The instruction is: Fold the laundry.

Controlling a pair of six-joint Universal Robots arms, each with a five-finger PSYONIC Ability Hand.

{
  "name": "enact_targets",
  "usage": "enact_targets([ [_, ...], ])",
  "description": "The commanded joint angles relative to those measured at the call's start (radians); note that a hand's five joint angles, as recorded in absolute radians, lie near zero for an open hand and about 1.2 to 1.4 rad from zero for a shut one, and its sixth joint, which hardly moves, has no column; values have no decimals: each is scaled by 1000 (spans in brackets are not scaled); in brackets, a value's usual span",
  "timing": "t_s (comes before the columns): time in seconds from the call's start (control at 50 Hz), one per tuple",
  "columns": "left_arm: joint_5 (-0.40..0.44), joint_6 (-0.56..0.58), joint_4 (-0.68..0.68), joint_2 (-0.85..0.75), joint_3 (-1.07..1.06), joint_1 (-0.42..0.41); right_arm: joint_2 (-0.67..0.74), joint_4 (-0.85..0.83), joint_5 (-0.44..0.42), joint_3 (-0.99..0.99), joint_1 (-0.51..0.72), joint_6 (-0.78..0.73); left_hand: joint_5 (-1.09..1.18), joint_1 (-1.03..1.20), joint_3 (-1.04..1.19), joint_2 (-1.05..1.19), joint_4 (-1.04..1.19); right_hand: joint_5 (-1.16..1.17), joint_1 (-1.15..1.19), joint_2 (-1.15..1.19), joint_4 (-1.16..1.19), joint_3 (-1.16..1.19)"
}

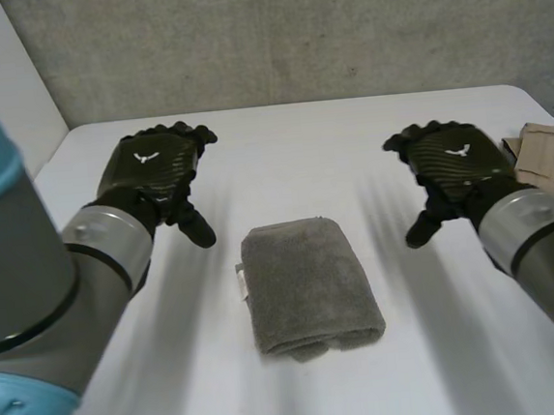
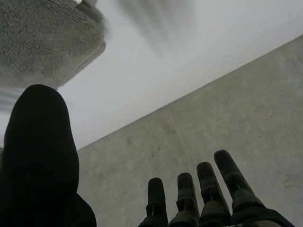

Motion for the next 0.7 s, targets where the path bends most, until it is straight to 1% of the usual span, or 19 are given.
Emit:
enact_targets([
  [0.02, 132, -7, -4, 72, -69, 80, -53, 64, -6, 64, -76, 4, -13, -13, -25, -17, -18, -56, 5, -39, -53, -28],
  [0.1, 154, -9, -1, 83, -95, 85, -53, 112, -14, 95, -96, 19, -13, -13, -25, -17, -18, -56, 5, -39, -53, -28],
  [0.16, 155, -7, 7, 86, -112, 80, -49, 126, -45, 124, -97, 54, -16, -16, -28, -20, -21, -56, 5, -39, -53, -28],
  [0.26, 157, -7, 16, 86, -118, 73, -39, 121, -126, 173, -100, 114, -22, -22, -34, -26, -27, -49, 12, -32, -46, -20],
  [0.28, 157, -7, 16, 87, -120, 71, -29, 118, -152, 187, -99, 126, -25, -25, -36, -29, -30, -49, 12, -32, -46, -20],
  [0.36, 160, -4, 23, 100, -120, 71, 34, 95, -192, 201, -88, 151, -28, -28, -39, -32, -33, -49, 12, -32, -46, -20],
  [0.42, 175, -4, 33, 103, -118, 69, 62, 66, -190, 208, -84, 159, -31, -31, -42, -35, -36, -49, 12, -32, -46, -20],
  [0.5, 243, -2, 45, 104, -112, 69, 68, 36, -195, 219, -85, 150, -31, -31, -42, -35, -36, -46, 15, -29, -43, -17],
  [0.52, 278, -2, 47, 104, -108, 69, 69, 28, -195, 222, -85, 150, -31, -31, -42, -35, -36, -46, 15, -29, -43, -17],
  [0.6, 350, -5, 43, 103, -103, 71, 89, 3, -203, 230, -77, 156, -31, -31, -42, -35, -36, -46, 15, -29, -43, -17],
  [0.7, 367, -9, 43, 100, -100, 71, 122, -43, -201, 228, -12, 153, -31, -31, -42, -35, -36, -43, 18, -26, -40, -15],
])
